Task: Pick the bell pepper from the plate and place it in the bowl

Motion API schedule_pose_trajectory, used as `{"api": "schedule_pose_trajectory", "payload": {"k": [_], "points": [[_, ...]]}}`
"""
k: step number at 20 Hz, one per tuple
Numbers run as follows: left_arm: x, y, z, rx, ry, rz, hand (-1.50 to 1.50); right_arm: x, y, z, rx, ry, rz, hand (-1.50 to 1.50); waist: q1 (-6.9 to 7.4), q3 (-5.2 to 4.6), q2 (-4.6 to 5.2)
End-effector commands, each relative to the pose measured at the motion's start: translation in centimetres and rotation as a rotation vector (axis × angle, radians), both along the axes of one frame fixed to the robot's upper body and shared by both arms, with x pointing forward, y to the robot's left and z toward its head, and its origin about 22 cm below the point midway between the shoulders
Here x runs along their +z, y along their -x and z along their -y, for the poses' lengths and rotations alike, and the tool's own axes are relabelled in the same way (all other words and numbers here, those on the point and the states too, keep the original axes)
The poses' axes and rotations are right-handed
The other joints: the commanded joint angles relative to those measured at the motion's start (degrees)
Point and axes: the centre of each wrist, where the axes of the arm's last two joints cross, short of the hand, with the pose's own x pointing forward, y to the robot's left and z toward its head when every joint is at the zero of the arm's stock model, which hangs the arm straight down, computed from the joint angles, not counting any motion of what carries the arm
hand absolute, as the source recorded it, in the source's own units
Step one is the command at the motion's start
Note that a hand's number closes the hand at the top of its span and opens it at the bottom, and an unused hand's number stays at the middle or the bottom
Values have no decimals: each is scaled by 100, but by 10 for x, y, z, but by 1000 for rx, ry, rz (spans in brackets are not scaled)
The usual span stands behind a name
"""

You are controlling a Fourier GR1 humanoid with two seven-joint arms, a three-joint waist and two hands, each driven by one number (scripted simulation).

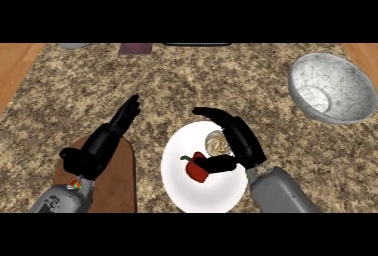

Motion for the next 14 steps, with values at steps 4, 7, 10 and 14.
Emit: {"api": "schedule_pose_trajectory", "payload": {"k": [4, 7, 10, 14], "points": [[-3, -1, 12, -28, 2, -19, 0, 27, -18, -31, 19, 500, 7, -150, 0, -16, -28], [-9, 3, 3, -14, -17, -20, 0, 41, -24, -29, 78, 754, -124, -150, 9, -29, -60], [-4, 2, 3, -21, -2, -4, 0, 53, -16, -61, 169, 878, -280, -150, 9, -25, -61], [-16, 11, 6, -11, 1, -22, 0, 82, -16, -83, 228, 966, -414, -150, -40, -10, -45]]}}
